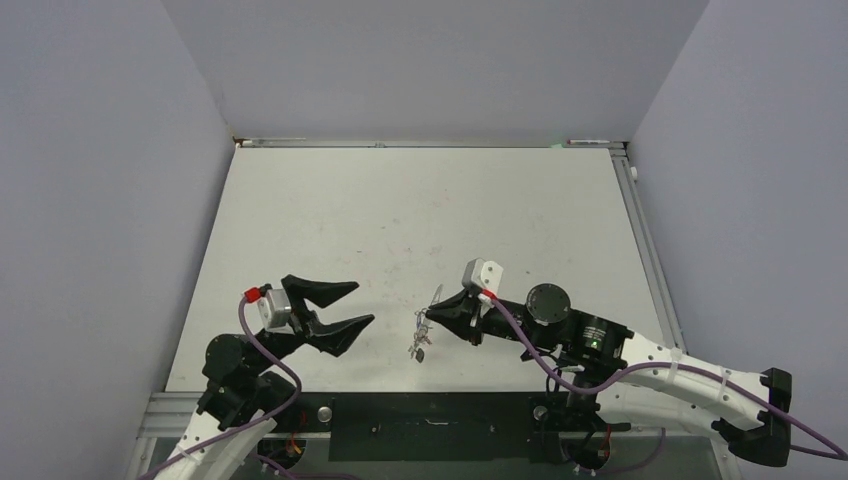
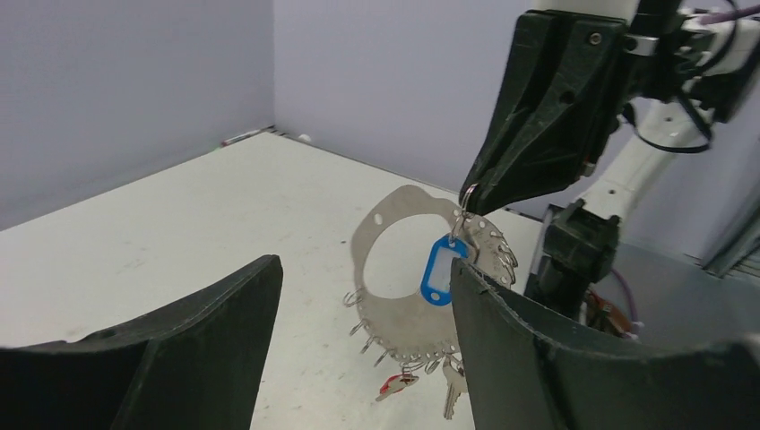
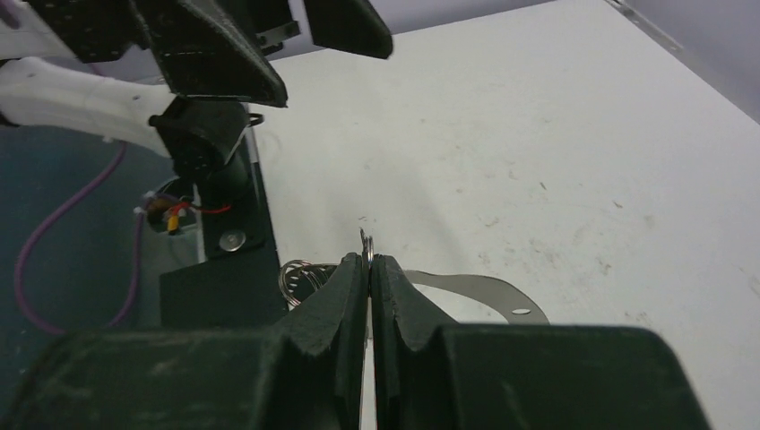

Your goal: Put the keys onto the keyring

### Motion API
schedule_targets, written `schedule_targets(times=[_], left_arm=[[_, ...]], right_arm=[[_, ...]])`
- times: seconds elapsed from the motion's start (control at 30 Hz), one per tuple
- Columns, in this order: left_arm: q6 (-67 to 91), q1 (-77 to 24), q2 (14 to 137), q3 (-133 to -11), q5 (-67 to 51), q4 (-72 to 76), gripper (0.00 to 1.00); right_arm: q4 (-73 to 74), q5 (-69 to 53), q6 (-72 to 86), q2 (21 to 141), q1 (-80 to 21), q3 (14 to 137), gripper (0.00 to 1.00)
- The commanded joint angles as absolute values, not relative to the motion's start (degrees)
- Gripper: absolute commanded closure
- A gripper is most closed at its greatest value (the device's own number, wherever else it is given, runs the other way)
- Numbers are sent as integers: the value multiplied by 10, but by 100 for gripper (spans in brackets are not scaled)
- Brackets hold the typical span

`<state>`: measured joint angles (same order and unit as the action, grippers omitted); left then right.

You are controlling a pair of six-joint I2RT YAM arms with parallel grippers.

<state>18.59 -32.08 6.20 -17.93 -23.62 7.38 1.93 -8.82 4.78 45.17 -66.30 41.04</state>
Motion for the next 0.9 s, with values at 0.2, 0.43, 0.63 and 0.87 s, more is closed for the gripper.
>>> schedule_targets(times=[0.2,0.43,0.63,0.87], left_arm=[[265,-319,49,-143,-384,226,37],[291,-329,65,-135,-402,266,44],[297,-344,91,-133,-402,283,48],[286,-350,93,-135,-392,266,51]], right_arm=[[-103,-324,34,470,-660,416,95],[-141,-306,46,486,-675,409,95],[-175,-250,50,501,-692,398,95],[-185,-239,48,532,-701,414,95]])
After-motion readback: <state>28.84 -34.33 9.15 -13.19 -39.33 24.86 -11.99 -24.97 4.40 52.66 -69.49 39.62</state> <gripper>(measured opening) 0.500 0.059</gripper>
